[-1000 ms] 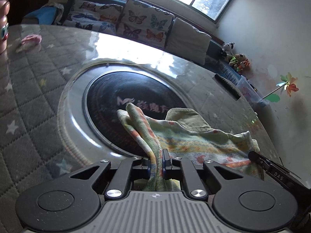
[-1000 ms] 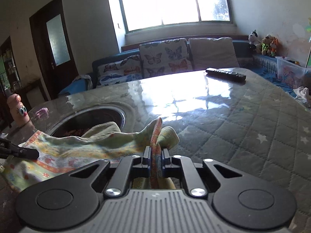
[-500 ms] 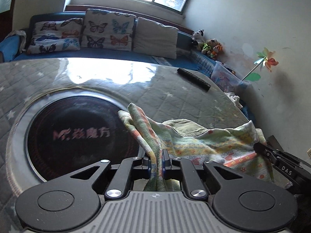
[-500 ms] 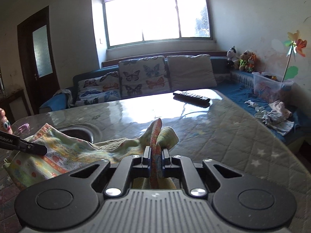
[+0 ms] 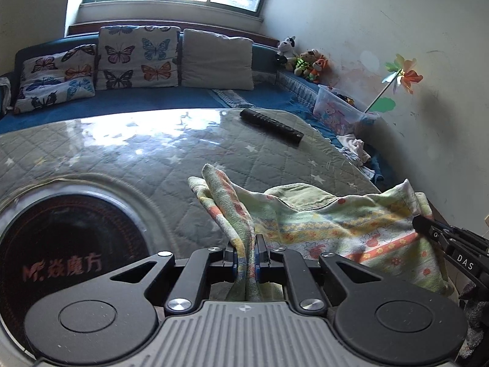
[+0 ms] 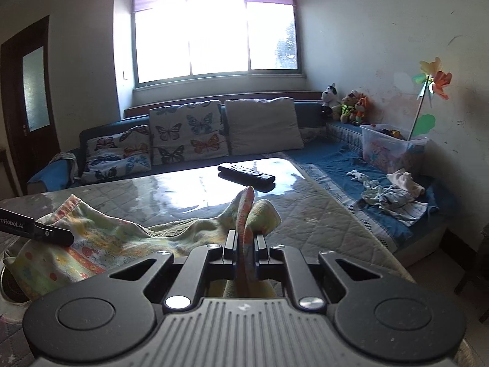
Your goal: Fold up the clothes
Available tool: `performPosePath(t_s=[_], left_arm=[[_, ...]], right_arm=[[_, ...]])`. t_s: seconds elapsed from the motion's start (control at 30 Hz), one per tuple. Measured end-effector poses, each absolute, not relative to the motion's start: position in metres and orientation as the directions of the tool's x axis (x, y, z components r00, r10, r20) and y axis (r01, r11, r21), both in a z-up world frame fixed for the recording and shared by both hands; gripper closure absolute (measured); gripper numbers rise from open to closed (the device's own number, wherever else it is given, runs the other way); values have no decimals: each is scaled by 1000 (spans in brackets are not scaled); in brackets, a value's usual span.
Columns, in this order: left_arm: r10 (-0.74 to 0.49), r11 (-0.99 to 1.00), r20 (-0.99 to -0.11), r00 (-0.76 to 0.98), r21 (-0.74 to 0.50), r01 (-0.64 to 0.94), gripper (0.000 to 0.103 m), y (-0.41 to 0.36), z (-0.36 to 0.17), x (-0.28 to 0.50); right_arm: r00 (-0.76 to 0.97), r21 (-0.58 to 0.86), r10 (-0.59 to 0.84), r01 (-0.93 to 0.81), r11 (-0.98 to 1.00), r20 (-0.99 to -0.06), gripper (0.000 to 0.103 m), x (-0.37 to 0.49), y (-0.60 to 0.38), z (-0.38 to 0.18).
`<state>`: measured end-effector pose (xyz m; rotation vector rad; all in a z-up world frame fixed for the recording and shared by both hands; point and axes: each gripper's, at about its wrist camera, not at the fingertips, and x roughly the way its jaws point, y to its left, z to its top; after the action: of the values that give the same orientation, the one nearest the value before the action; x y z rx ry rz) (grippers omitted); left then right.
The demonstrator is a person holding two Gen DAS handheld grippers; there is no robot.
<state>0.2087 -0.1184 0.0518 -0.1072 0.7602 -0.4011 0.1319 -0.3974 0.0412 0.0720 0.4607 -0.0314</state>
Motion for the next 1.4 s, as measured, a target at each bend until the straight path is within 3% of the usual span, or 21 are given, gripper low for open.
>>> performPosePath(t_s=[0.63,1.2,1.3,1.37,1.4], left_arm=[[-336,922,-700,630,-106,373,92,-183,22,239],[-347,904,-765,542,-119,411,92,-179,-5,239],[-349,901,-764,543,-114,419,88,-177,-3,236],[-338,907,-759,557,-105,408,80,-175,-1,238],[-329,911,-756,566,-96,400,70,-175,0,239]], right_arm=[[838,62,-97,154,986,-537,94,152,-440,-2],[805,43,-123,181,983,-580,93,157,-445,-20],[798,34,-136,192,981,-587,89,158,-448,-21],[802,21,-150,199,980,-579,87,157,-448,-18],[804,14,-158,203,979,-573,86,157,-448,-16]])
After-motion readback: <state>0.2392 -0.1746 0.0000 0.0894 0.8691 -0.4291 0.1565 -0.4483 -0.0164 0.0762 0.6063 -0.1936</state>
